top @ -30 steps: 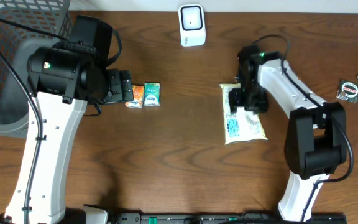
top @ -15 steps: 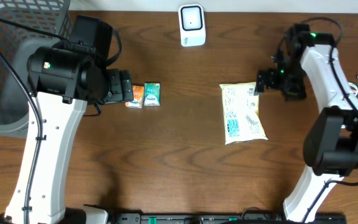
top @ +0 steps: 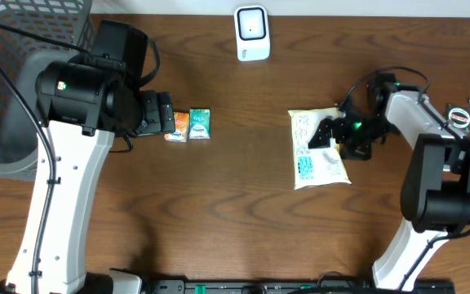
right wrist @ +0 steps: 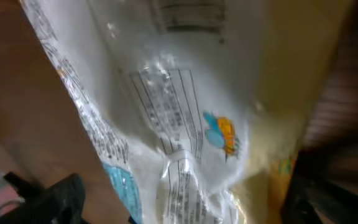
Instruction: Scan the item barcode
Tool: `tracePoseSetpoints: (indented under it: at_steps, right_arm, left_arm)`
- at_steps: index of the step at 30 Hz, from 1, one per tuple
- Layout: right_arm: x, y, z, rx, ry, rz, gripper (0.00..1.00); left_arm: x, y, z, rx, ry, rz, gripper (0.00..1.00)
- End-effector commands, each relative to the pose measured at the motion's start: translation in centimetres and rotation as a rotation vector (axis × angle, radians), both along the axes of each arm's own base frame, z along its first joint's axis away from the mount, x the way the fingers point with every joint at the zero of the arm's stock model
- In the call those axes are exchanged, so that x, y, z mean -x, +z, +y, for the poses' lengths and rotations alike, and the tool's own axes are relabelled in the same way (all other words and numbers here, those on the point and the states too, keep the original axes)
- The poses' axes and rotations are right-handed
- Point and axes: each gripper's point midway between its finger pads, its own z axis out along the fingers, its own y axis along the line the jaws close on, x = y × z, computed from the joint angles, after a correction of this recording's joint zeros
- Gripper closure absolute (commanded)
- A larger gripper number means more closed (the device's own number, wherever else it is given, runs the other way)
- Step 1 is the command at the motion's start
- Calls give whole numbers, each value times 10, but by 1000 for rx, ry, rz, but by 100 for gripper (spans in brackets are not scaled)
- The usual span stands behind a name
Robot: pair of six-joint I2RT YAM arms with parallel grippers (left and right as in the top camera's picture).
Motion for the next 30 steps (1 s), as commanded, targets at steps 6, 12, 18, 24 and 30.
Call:
tracePoseSetpoints:
  at_steps: [6,12,18,24,30]
  right_arm:
    - [21,-31,17,-11,19,36,99]
    - [-1,-8,12,-18,-40,5,99]
    - [-31,56,3,15,-50,-119,99]
    - [-42,103,-37,376,-92,-257,99]
    - [-32,123,-66,859,-146,-308,99]
  left_arm:
    - [1,-1,1,-5,6,6,2]
    - [1,-1,1,-5,6,6,2]
    - [1,-1,1,-5,6,6,2]
    - [1,-1,1,-5,6,6,2]
    - [1,-1,1,-5,6,6,2]
